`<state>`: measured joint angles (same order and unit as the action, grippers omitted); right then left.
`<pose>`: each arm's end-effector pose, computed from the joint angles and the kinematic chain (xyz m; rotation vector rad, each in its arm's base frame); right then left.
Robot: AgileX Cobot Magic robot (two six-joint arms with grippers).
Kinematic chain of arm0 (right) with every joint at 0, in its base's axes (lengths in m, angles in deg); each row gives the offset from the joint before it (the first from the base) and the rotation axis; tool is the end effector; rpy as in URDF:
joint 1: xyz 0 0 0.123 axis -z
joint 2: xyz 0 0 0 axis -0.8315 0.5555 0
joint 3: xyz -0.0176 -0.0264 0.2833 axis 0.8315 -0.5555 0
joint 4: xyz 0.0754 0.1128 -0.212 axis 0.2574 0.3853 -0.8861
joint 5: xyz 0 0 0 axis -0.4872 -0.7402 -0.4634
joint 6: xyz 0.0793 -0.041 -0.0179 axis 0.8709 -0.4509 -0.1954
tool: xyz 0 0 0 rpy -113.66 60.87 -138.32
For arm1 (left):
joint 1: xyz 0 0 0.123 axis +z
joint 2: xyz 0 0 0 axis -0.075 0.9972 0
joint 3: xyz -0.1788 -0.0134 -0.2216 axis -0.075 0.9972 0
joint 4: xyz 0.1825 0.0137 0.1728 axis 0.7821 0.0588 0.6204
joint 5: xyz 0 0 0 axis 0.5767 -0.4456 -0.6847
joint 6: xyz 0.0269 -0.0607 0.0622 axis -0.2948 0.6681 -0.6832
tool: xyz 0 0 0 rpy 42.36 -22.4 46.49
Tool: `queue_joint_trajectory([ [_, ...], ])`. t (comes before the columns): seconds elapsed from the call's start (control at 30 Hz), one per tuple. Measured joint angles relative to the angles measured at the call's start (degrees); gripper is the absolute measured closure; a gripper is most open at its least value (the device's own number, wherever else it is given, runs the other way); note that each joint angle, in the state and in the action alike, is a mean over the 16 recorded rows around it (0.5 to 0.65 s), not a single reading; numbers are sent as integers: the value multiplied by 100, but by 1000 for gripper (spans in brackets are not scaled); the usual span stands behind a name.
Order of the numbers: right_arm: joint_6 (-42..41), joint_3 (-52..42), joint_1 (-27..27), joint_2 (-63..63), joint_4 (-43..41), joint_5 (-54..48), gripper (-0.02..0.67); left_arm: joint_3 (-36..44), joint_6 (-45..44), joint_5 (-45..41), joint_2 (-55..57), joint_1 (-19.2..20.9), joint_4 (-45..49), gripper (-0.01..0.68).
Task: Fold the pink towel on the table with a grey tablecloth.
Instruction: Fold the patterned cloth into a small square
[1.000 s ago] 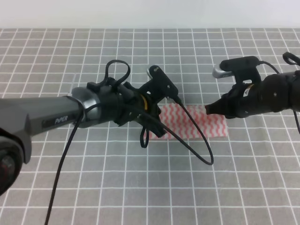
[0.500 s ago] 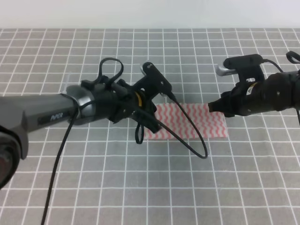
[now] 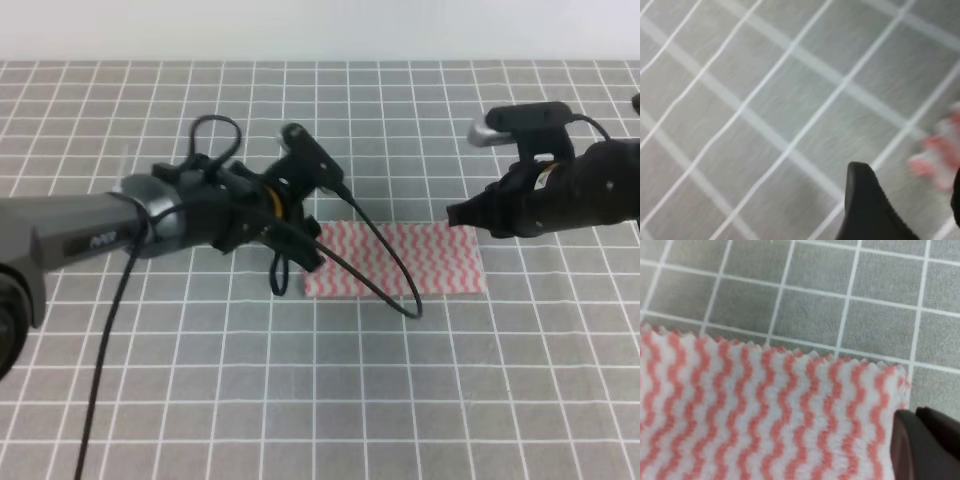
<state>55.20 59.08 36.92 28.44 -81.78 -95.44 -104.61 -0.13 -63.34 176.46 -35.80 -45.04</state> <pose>0.3669 0.1329 0.2043 -0.2740 2.4436 0.2590 0.3874 -0.2316 0.1715 1.1174 2.0608 0.0214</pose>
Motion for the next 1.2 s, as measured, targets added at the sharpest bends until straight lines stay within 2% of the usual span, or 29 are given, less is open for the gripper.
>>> queue_joint_trajectory([
  [0.27, -78, 2, -206, -65, 88, -38, 664, 0, 696, -31, -359, 91, -51, 380],
  [0.63, -180, 3, -417, 309, 120, 25, 664, -2, 1213, 22, -684, -231, -464, 585],
  [0.8, -183, 3, -418, 496, 134, 31, 664, -3, 1215, 15, -588, -364, -748, 653],
  [1.2, -182, 5, -418, 660, 138, 36, 664, -3, 1211, 26, -132, -426, -1067, 673],
])
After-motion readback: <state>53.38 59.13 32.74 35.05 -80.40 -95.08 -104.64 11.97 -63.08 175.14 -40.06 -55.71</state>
